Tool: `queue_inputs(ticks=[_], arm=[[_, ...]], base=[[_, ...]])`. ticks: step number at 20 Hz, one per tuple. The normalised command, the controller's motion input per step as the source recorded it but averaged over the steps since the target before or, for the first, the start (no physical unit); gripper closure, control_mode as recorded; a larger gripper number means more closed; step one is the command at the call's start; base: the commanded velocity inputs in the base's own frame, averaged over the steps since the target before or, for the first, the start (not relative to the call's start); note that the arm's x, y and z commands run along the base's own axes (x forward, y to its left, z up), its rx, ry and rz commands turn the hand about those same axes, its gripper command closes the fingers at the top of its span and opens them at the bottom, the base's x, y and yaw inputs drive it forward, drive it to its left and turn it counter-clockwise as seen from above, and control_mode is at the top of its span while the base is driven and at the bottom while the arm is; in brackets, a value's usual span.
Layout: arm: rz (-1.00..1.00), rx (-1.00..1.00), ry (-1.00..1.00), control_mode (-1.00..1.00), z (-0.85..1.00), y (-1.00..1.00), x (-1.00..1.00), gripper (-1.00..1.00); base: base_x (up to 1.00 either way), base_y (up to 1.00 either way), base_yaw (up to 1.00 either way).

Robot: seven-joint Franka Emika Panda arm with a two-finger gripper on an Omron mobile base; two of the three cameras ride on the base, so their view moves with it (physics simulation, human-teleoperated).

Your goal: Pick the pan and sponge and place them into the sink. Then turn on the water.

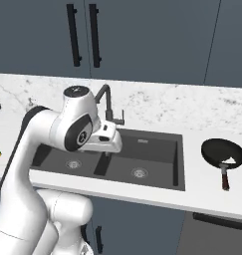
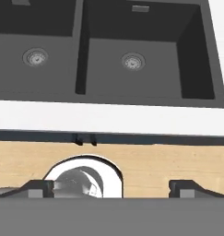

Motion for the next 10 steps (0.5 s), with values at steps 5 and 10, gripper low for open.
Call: queue_inputs(ticks=[5, 10], arm=[[0.00, 0.00, 0.00, -1.00, -0.30, -1.00, 0.12, -1.00], [0.00, 0.00, 0.00, -1.00, -0.41, -1.00, 0.33, -1.00]], base=[[0.00, 0.00, 0.00], [0.00, 0.00, 0.00]])
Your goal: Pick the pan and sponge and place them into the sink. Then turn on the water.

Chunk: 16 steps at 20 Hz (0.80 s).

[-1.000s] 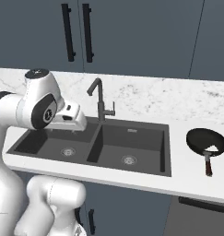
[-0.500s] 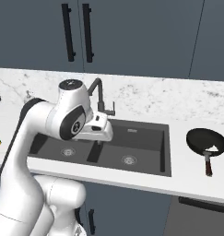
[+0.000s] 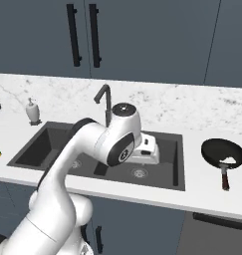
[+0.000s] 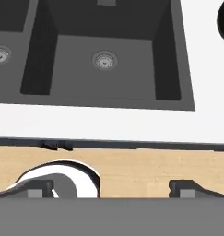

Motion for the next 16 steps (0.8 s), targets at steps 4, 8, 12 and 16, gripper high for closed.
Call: queue_inputs(ticks=[4, 8, 12, 16], arm=[[0.00, 0.02, 0.00, -1.00, -0.33, -1.00, 0.41, -1.00], [0.00, 0.10, 0.08, -1.00, -0.06, -1.00, 0.39, -1.00], [0.00, 0.13, 0.13, -1.00, 0.00, -0.98, 0.51, -1.00], [0.00, 0.14, 0.08, -1.00, -0.10, -1.00, 0.63, -1.00]], base=[[0.00, 0.00, 0.00], [0.00, 0.00, 0.00], [0.00, 0.00, 0.00], [0.00, 0.00, 0.00]])
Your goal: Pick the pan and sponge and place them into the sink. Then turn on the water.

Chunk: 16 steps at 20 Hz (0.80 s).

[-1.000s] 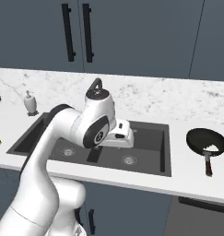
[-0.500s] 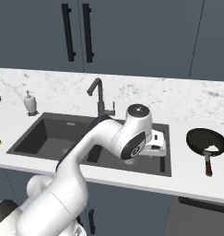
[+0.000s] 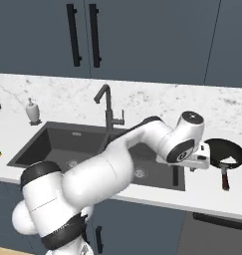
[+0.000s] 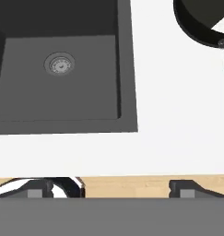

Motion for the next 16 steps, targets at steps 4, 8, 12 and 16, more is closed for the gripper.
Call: queue_inputs(ticks=[4, 8, 12, 16], arm=[[0.00, 0.13, 0.00, -1.00, -0.25, -0.99, 0.54, -1.00], [0.00, 0.08, 0.00, -1.00, -0.39, -0.93, 0.45, -1.00], [0.00, 0.01, 0.00, -1.00, -0.31, -0.57, 0.36, -1.00], [-0.05, 0.00, 0.00, -1.00, -0.14, -0.61, 0.30, -1.00]], base=[[0.00, 0.00, 0.00], [0.00, 0.00, 0.00], [0.00, 0.00, 0.00], [0.00, 0.00, 0.00]])
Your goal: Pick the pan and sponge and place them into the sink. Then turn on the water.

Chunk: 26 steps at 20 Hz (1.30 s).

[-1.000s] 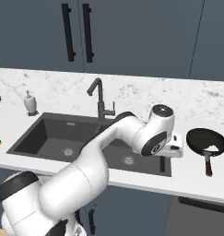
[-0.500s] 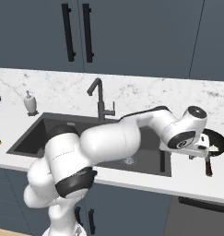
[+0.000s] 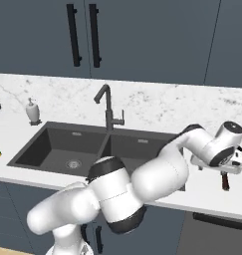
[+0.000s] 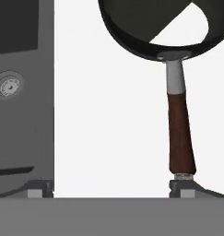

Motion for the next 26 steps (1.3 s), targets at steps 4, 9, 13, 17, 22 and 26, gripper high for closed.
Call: queue_inputs(ticks=[4, 9, 13, 17, 22, 26], arm=[[-0.03, 0.01, 0.00, -1.00, -0.10, -0.44, 0.23, -1.00], [0.00, 0.00, -0.10, -1.00, -0.71, -0.06, 0.13, -1.00], [0.00, 0.01, -0.10, -1.00, -0.41, -0.37, 0.26, -1.00], [0.00, 0.01, -0.06, -1.00, -0.22, -0.42, 0.26, -1.00], [0.01, 0.00, -0.11, -1.00, -0.55, -0.04, 0.11, -1.00], [0.05, 0.00, -0.08, -1.00, -0.53, -0.20, 0.18, -1.00]], base=[[0.00, 0.00, 0.00], [0.00, 0.00, 0.00], [0.00, 0.00, 0.00], [0.00, 0.00, 0.00], [0.00, 0.00, 0.00], [0.00, 0.00, 0.00]])
